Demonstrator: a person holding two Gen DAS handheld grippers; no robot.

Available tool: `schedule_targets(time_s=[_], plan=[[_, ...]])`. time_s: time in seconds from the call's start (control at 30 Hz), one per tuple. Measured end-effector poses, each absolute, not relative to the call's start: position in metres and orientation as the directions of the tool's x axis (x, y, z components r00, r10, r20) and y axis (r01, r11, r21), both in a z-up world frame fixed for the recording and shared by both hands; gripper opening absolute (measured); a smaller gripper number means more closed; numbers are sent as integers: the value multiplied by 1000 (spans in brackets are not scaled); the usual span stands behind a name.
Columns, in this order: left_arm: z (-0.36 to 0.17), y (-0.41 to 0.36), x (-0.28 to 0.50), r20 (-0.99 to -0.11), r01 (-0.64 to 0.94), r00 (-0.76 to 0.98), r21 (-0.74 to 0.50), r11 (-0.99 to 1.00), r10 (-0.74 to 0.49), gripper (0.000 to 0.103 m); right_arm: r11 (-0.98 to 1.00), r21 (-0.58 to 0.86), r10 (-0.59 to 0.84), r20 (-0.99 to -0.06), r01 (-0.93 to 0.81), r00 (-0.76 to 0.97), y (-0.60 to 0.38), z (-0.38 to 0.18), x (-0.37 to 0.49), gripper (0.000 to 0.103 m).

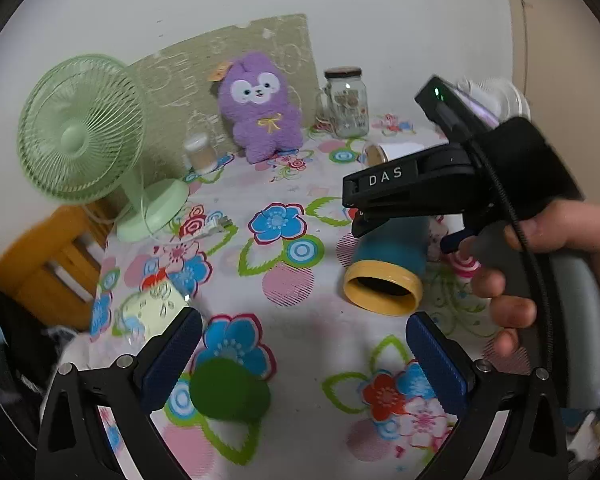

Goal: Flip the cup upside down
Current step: 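Close the right gripper around the teal cup's body, then lift the teal cup with the right gripper and rotate it upright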

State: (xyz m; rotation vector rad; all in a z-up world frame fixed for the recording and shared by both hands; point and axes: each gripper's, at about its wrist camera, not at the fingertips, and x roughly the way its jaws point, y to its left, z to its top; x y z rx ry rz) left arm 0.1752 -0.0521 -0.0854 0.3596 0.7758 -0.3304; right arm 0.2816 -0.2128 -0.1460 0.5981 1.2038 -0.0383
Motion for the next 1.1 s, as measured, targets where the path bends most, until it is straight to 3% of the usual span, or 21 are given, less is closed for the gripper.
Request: schedule_targets(time_s=[0.2,0.47,1.1], plan=[[-103,-66,191,-767,474,622,209,855,-157,103,861,398,276,-888,317,368,-206,-146,287,101],[-112,-75,194,-781,501,602,206,841,-168,103,871,398,300,-894,287,332,-200,-150,292,83],[-96,-62,147,-735,473,636,130,871,-236,103,871,483,422,-829,88,368,-189,-118,253,73]])
